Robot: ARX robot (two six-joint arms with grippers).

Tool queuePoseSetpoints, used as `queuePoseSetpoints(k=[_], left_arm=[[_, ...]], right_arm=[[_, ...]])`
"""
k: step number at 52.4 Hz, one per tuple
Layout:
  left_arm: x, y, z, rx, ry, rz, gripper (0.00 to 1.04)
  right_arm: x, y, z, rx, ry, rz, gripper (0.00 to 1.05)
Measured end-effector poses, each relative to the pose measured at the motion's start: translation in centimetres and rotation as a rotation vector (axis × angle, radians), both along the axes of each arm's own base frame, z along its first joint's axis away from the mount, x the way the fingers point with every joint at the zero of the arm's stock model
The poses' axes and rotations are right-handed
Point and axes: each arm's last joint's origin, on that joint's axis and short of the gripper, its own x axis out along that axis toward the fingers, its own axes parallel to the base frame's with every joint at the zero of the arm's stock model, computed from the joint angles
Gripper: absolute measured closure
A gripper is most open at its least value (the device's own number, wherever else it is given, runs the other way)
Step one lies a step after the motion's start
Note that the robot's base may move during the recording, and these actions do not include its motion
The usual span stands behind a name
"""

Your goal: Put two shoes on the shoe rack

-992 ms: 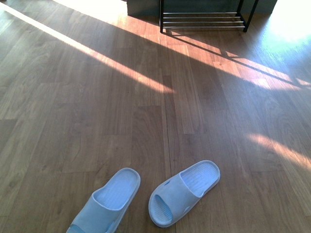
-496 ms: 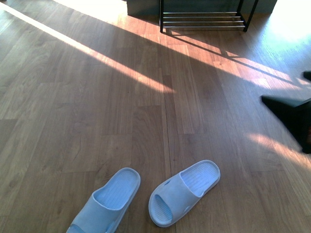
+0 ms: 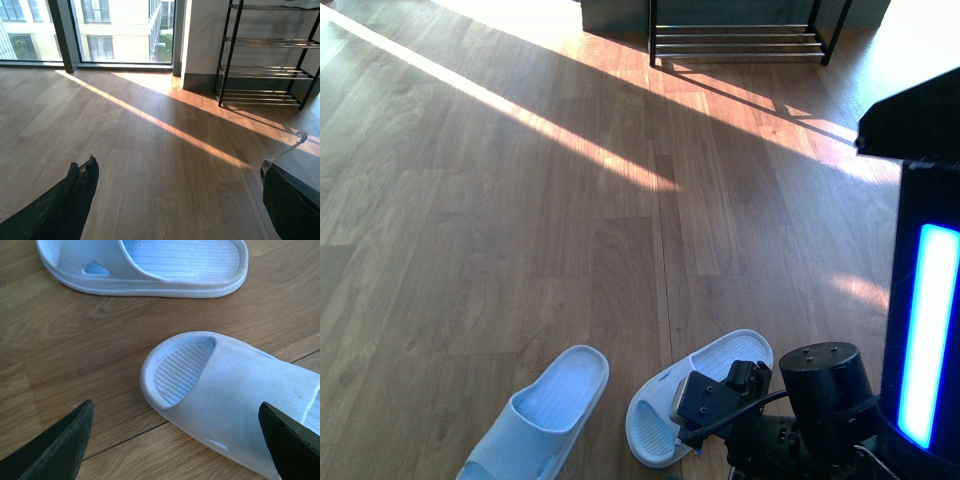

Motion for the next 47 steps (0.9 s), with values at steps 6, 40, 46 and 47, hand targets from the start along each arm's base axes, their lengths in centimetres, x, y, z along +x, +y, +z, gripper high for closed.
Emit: queuePoseSetpoints(k=[6, 40, 46, 47], left_arm=[[0.0, 0.0, 0.0, 0.000, 0.000, 0.000, 0.09], [0.0, 0.0, 0.0, 0.000, 0.000, 0.000, 0.09], [0.0, 0.0, 0.0, 0.000, 0.000, 0.000, 0.09], [0.0, 0.0, 0.0, 0.000, 0.000, 0.000, 0.09]], right_arm=[[1.7, 0.3, -2.1, 0.000, -0.064, -0.071, 0.09], [4.6, -3.4, -4.6, 0.042, 0.091, -0.154, 0.09], [4.0, -3.6, -5.0, 0.028, 0.134, -0.107, 0.10], [3.9, -3.6, -5.0, 0.027, 0.139, -0.099, 0.13]])
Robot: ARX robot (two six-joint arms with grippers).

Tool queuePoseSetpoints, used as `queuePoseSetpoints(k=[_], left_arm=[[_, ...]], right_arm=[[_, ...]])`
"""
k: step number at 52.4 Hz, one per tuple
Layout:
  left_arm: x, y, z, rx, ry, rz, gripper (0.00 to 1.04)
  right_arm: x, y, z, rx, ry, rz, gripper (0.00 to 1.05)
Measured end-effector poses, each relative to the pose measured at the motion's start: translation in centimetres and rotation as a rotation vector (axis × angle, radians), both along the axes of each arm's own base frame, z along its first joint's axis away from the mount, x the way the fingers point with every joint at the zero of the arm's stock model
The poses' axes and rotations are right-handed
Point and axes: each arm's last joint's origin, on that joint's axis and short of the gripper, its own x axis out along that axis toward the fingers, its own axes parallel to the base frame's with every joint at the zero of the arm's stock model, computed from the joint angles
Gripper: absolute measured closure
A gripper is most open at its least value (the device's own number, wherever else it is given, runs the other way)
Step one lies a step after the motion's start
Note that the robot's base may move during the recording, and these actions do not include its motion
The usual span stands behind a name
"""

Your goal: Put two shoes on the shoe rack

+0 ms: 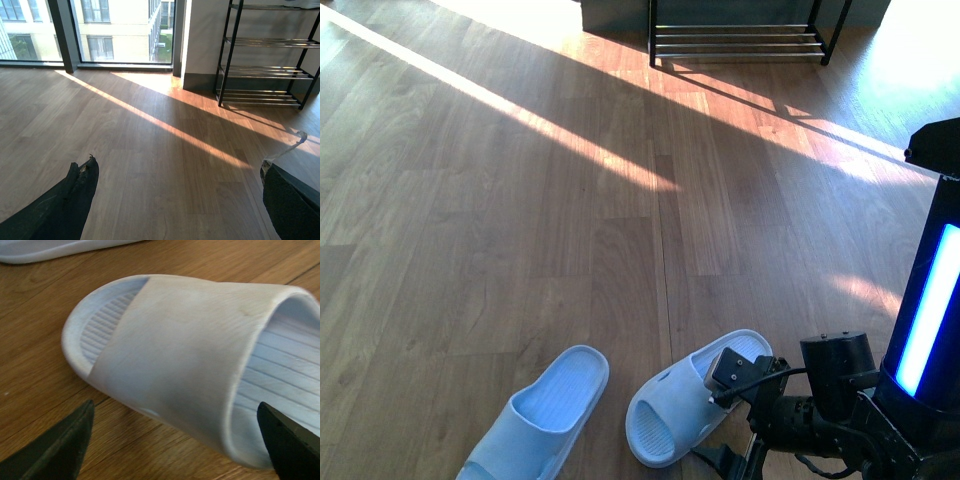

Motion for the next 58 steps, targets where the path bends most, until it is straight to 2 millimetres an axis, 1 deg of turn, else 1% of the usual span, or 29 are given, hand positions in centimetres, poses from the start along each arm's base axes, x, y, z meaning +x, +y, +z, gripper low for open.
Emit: queuePoseSetpoints(k=[2, 4, 8, 10, 13, 14, 18, 19, 22, 23, 26, 27, 31, 35, 39, 41, 42, 43, 47, 48, 51, 56, 57, 58], left_arm=[[0.0, 0.0, 0.0, 0.000, 0.000, 0.000, 0.09], [0.0, 0.0, 0.0, 0.000, 0.000, 0.000, 0.09], [0.0, 0.0, 0.0, 0.000, 0.000, 0.000, 0.09], [0.0, 0.0, 0.0, 0.000, 0.000, 0.000, 0.09], [0.0, 0.0, 0.0, 0.000, 0.000, 0.000, 0.09], [0.0, 0.0, 0.0, 0.000, 0.000, 0.000, 0.09], [0.0, 0.0, 0.0, 0.000, 0.000, 0.000, 0.09], [0.0, 0.0, 0.0, 0.000, 0.000, 0.000, 0.09], [0.0, 0.0, 0.0, 0.000, 0.000, 0.000, 0.09], [0.0, 0.0, 0.0, 0.000, 0.000, 0.000, 0.09], [0.0, 0.0, 0.0, 0.000, 0.000, 0.000, 0.09], [0.0, 0.0, 0.0, 0.000, 0.000, 0.000, 0.09], [0.0, 0.0, 0.0, 0.000, 0.000, 0.000, 0.09], [0.0, 0.0, 0.0, 0.000, 0.000, 0.000, 0.09], [0.0, 0.0, 0.0, 0.000, 0.000, 0.000, 0.09], [0.0, 0.0, 0.0, 0.000, 0.000, 0.000, 0.09], [0.0, 0.0, 0.0, 0.000, 0.000, 0.000, 0.09], [0.0, 0.0, 0.0, 0.000, 0.000, 0.000, 0.09], [0.0, 0.0, 0.0, 0.000, 0.000, 0.000, 0.09], [0.0, 0.0, 0.0, 0.000, 0.000, 0.000, 0.09], [0.0, 0.0, 0.0, 0.000, 0.000, 0.000, 0.09], [0.0, 0.0, 0.0, 0.000, 0.000, 0.000, 0.09], [0.0, 0.0, 0.0, 0.000, 0.000, 0.000, 0.09], [0.0, 0.0, 0.0, 0.000, 0.000, 0.000, 0.09]], right_arm=[[-0.2, 0.0, 0.0, -0.001, 0.002, 0.013, 0.18], [-0.3, 0.0, 0.0, 0.000, 0.005, 0.020, 0.21], [-0.5, 0.0, -0.1, -0.001, 0.005, 0.028, 0.32], [-0.5, -0.1, 0.0, -0.002, 0.004, 0.029, 0.40], [-0.5, -0.1, 0.0, -0.003, -0.005, 0.028, 0.51], [-0.5, -0.1, -0.1, -0.005, -0.013, 0.025, 0.56], [-0.4, -0.1, 0.0, -0.011, -0.039, 0.012, 0.70], [-0.3, -0.1, -0.1, -0.015, -0.047, 0.005, 0.75], [-0.2, -0.2, 0.0, -0.019, -0.066, -0.014, 0.86], [-0.1, -0.2, 0.0, -0.018, -0.075, -0.027, 0.91], [0.1, -0.3, 0.2, -0.013, -0.084, -0.059, 1.01], [0.1, -0.3, 0.2, -0.016, -0.090, -0.074, 1.04], [0.3, -0.8, 1.0, -0.005, -0.092, -0.181, 1.03], [0.8, -1.6, 3.1, 0.013, -0.116, -0.327, 1.03], [2.1, -3.1, 6.5, 0.042, -0.168, -0.518, 1.03], [2.3, -3.5, 7.4, 0.046, -0.185, -0.553, 1.03], [2.6, -3.9, 8.3, 0.054, -0.198, -0.593, 1.03], [2.7, -4.1, 8.8, 0.057, -0.206, -0.612, 1.03], [3.3, -5.9, 12.4, 0.071, -0.258, -0.739, 1.03], [3.3, -6.6, 13.8, 0.076, -0.271, -0.778, 1.03], [3.0, -7.9, 16.3, 0.090, -0.269, -0.847, 1.03], [2.2, -9.1, 19.2, 0.110, -0.265, -0.904, 1.03], [2.0, -9.3, 20.1, 0.114, -0.266, -0.915, 1.03], [1.6, -9.7, 21.4, 0.126, -0.265, -0.934, 1.03]])
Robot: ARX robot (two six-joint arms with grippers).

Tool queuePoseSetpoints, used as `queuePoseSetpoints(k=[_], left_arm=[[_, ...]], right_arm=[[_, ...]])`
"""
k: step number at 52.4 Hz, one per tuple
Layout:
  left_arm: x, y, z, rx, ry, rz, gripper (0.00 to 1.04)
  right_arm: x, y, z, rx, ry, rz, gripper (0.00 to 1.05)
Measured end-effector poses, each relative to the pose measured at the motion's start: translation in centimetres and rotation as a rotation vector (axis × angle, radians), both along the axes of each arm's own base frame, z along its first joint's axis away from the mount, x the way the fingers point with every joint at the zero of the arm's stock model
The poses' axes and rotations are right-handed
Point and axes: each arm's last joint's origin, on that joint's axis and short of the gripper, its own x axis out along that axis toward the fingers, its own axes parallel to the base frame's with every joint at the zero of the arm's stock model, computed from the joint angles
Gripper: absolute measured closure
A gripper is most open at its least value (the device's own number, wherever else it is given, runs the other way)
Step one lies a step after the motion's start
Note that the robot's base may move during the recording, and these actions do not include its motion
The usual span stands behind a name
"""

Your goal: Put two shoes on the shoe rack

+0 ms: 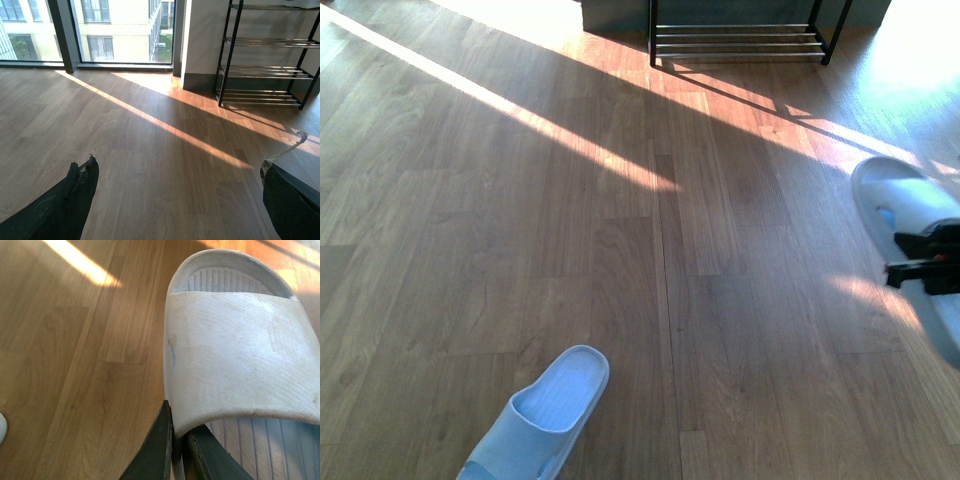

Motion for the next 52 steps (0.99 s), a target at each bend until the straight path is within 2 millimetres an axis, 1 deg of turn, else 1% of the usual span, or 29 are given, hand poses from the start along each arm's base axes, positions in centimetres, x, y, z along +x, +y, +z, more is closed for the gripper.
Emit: queuePoseSetpoints(k=[4, 5, 8, 12, 16, 17, 20, 23, 25, 28, 52], left_arm=[[0.0, 0.0, 0.0, 0.000, 0.000, 0.000, 0.09], [0.0, 0.0, 0.0, 0.000, 0.000, 0.000, 0.09], [0.0, 0.0, 0.0, 0.000, 0.000, 0.000, 0.09], [0.0, 0.0, 0.0, 0.000, 0.000, 0.000, 0.09], [0.0, 0.0, 0.0, 0.000, 0.000, 0.000, 0.09], [0.0, 0.0, 0.0, 0.000, 0.000, 0.000, 0.09], [0.0, 0.0, 0.0, 0.000, 0.000, 0.000, 0.09], [0.0, 0.0, 0.0, 0.000, 0.000, 0.000, 0.09], [0.0, 0.0, 0.0, 0.000, 0.000, 0.000, 0.09], [0.0, 0.0, 0.0, 0.000, 0.000, 0.000, 0.09], [0.0, 0.0, 0.0, 0.000, 0.000, 0.001, 0.09]], right_arm=[[-1.3, -0.6, 4.0, 0.029, -0.036, -0.038, 1.03], [-1.5, -0.6, 4.4, 0.031, -0.041, -0.040, 1.03], [-2.6, -0.7, 6.7, 0.039, -0.080, -0.048, 1.03], [-4.0, -0.6, 8.4, 0.052, -0.102, -0.054, 1.03], [-5.4, -0.3, 9.6, 0.072, -0.107, -0.057, 1.03], [-5.7, -0.3, 9.7, 0.075, -0.106, -0.057, 1.03], [-7.1, 0.0, 10.4, 0.101, -0.103, -0.052, 1.03], [-8.1, 0.1, 10.9, 0.108, -0.118, -0.047, 1.03], [-8.3, 0.2, 11.4, 0.114, -0.141, -0.045, 1.03], [-8.3, 0.2, 11.7, 0.117, -0.154, -0.046, 1.03], [-8.3, 0.3, 11.7, 0.123, -0.152, -0.045, 1.03]])
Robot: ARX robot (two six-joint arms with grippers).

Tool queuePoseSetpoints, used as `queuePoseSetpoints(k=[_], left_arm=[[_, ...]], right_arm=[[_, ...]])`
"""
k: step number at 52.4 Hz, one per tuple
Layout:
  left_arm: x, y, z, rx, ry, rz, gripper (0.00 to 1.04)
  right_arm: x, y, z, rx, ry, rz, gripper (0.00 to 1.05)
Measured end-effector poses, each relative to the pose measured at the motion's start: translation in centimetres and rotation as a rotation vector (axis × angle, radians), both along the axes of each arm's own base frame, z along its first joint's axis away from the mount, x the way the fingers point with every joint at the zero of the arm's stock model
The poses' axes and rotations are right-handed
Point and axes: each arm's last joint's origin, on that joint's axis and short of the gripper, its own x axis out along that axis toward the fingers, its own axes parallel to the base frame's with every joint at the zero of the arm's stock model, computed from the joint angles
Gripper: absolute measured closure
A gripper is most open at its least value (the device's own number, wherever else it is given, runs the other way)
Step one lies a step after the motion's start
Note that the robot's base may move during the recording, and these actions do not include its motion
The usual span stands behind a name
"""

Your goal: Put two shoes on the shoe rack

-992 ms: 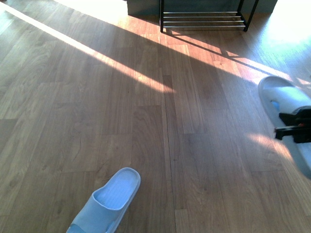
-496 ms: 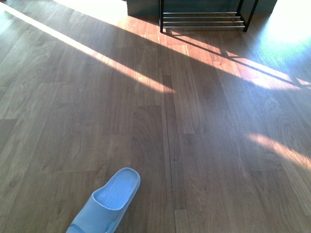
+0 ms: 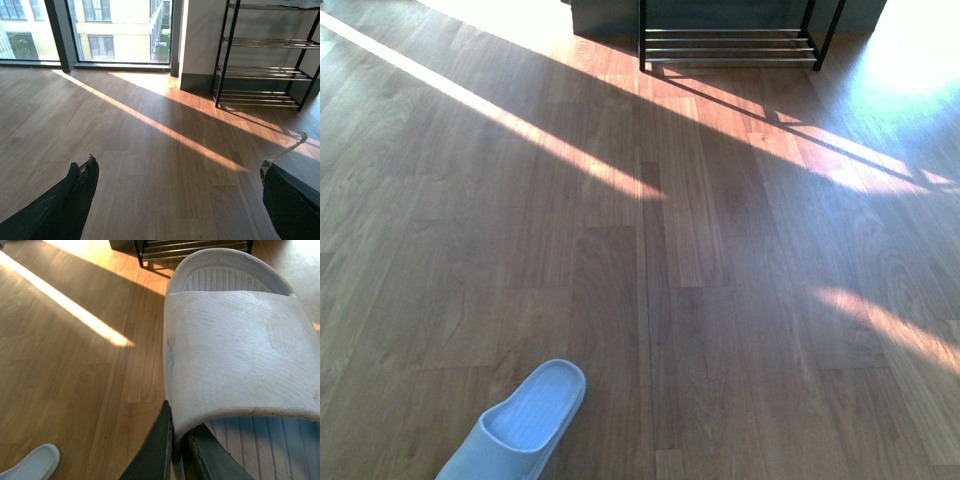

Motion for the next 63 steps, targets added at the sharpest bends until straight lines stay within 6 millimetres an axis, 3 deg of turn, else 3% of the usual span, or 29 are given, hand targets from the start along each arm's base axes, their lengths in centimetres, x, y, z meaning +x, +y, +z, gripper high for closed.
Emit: queuePoseSetpoints(k=[18, 24, 30, 38, 42, 48, 63], left_arm=[[0.0, 0.0, 0.0, 0.000, 0.000, -0.003, 0.09], [0.6, 0.3, -0.2, 0.080, 0.229, 0.115, 0.09], [3.4, 0.7, -0.2, 0.213, 0.379, 0.078, 0.09], [8.7, 0.7, -1.4, 0.446, 0.497, -0.068, 0.09], [11.7, 0.4, -3.3, 0.593, 0.604, -0.159, 0.09], [14.3, -0.5, -7.5, 0.806, 0.759, -0.345, 0.09], [17.0, -3.6, -18.0, 1.156, 0.973, -0.847, 0.09]], right_arm=[[0.0, -0.1, 0.0, -0.001, 0.003, -0.006, 1.03], [0.0, 0.0, 0.0, 0.000, 0.001, -0.003, 1.03], [0.0, 0.0, 0.0, 0.000, 0.002, -0.003, 1.03], [0.0, 0.0, 0.0, 0.000, 0.002, -0.003, 1.03], [0.0, 0.0, 0.0, 0.000, 0.002, -0.003, 1.03], [0.0, 0.0, 0.0, 0.000, 0.002, -0.004, 1.03], [0.0, 0.0, 0.0, 0.000, 0.002, -0.001, 1.03]])
